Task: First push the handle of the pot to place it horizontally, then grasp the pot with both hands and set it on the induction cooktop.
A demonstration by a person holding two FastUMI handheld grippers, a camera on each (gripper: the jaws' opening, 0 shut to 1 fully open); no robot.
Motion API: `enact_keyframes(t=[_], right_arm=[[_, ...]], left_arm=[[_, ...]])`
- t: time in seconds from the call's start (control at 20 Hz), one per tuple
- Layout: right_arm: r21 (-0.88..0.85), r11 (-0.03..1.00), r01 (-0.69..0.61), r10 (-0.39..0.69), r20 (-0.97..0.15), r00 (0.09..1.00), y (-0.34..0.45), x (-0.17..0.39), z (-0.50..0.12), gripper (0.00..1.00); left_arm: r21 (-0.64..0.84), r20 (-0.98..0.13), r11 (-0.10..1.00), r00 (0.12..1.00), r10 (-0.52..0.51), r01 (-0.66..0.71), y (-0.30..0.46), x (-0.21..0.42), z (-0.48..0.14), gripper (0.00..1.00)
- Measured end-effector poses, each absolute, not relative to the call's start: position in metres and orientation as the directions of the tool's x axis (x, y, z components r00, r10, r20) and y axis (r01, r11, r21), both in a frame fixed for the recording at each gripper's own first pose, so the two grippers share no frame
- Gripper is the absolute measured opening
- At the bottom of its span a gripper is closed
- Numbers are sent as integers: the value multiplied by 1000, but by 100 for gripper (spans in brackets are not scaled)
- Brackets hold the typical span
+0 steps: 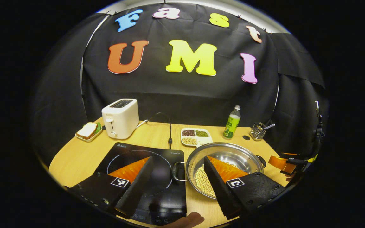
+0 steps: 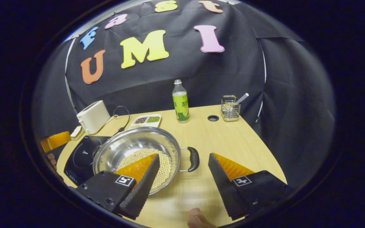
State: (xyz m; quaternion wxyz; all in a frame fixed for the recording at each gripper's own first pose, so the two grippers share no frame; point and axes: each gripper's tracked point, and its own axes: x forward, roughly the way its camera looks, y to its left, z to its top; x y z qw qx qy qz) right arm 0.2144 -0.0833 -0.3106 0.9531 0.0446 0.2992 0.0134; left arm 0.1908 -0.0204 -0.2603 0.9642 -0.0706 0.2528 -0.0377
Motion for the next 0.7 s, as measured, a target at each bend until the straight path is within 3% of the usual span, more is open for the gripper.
enact_keyframes(t=[0.35, 0.7], right_arm=[[74, 997, -6, 50, -610, 791, -86, 239, -342, 98], [98, 995, 26, 42, -629, 777, -87, 259, -365, 98]], left_arm=[[-91, -601, 996, 796, -74, 23, -24, 216, -314, 96], [-79, -641, 997, 766, -55, 6, -27, 233, -341, 96]])
